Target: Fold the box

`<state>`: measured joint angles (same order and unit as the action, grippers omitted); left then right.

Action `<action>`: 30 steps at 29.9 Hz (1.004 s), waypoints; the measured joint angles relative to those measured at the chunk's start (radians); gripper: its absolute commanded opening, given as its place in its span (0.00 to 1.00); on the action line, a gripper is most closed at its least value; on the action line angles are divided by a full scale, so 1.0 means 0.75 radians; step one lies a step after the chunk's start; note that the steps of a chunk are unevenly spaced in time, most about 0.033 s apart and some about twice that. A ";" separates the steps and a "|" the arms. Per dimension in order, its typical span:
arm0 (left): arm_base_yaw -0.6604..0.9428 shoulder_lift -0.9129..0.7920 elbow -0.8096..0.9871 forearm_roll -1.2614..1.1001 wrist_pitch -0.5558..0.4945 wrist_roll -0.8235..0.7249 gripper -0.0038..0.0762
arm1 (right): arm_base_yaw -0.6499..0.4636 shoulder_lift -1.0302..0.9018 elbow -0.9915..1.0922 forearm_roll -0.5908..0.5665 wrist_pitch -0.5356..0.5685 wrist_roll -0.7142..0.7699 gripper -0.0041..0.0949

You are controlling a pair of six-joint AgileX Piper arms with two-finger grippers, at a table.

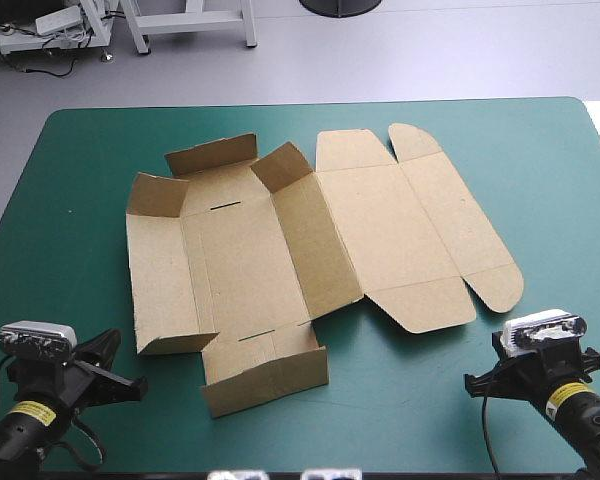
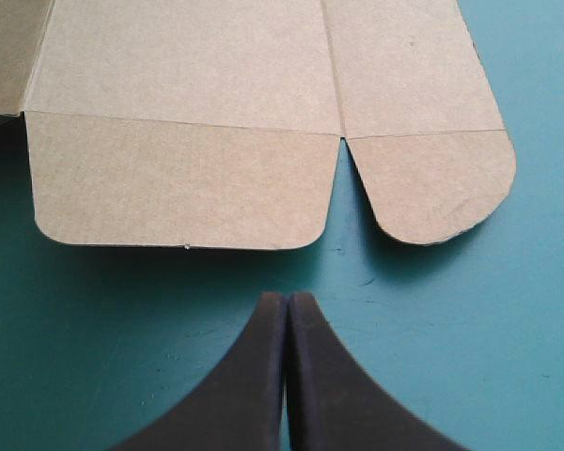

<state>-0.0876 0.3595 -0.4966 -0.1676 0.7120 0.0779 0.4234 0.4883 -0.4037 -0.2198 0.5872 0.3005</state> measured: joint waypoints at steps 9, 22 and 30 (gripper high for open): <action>0.000 0.000 0.000 0.000 0.000 0.000 0.04 | 0.000 0.000 0.000 0.000 0.000 0.000 0.02; 0.000 0.000 0.000 -0.001 -0.005 -0.005 0.04 | 0.000 0.000 0.000 0.000 0.000 0.000 0.02; 0.000 0.090 -0.122 -0.015 -0.006 -0.005 0.04 | 0.000 0.000 0.000 0.000 0.000 0.000 0.02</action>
<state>-0.0876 0.4270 -0.5881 -0.1785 0.7079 0.0744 0.4234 0.4883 -0.4037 -0.2198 0.5872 0.3005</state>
